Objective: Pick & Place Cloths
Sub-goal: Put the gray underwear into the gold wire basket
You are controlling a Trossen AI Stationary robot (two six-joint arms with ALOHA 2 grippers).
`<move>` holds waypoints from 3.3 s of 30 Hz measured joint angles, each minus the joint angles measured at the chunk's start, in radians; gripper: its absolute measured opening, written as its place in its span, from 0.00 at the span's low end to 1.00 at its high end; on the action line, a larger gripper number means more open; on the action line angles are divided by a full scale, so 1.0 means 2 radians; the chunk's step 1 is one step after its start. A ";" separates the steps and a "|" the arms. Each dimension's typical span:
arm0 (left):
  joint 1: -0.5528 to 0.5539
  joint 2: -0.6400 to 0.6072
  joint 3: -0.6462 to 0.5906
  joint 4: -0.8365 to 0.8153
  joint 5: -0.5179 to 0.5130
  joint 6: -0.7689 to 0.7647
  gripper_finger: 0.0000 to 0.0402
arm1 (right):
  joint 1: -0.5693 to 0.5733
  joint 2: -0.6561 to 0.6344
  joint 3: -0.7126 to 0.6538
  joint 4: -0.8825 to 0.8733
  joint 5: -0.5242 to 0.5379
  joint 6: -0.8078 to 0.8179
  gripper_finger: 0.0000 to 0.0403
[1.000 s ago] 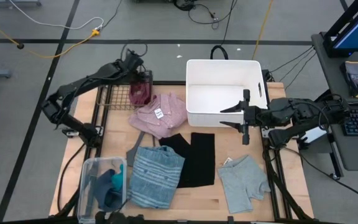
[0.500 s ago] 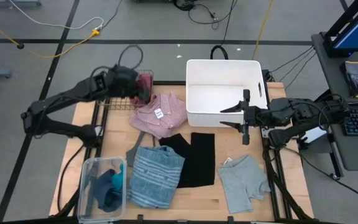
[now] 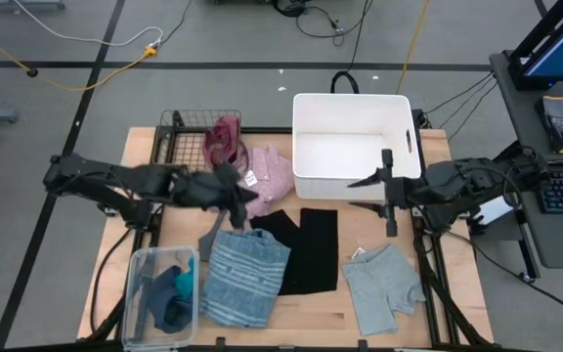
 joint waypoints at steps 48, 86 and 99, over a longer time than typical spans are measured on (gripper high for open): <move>-0.095 0.151 -0.067 0.369 0.037 0.124 0.01 | 0.216 0.138 -0.038 -0.301 -0.165 0.701 0.68; -0.076 0.151 -0.076 0.380 0.106 0.132 0.01 | 0.134 0.137 -0.362 -0.019 -0.218 0.822 0.72; -0.065 0.151 -0.076 0.379 0.106 0.131 0.01 | 0.134 0.137 -0.417 0.010 -0.217 0.877 0.52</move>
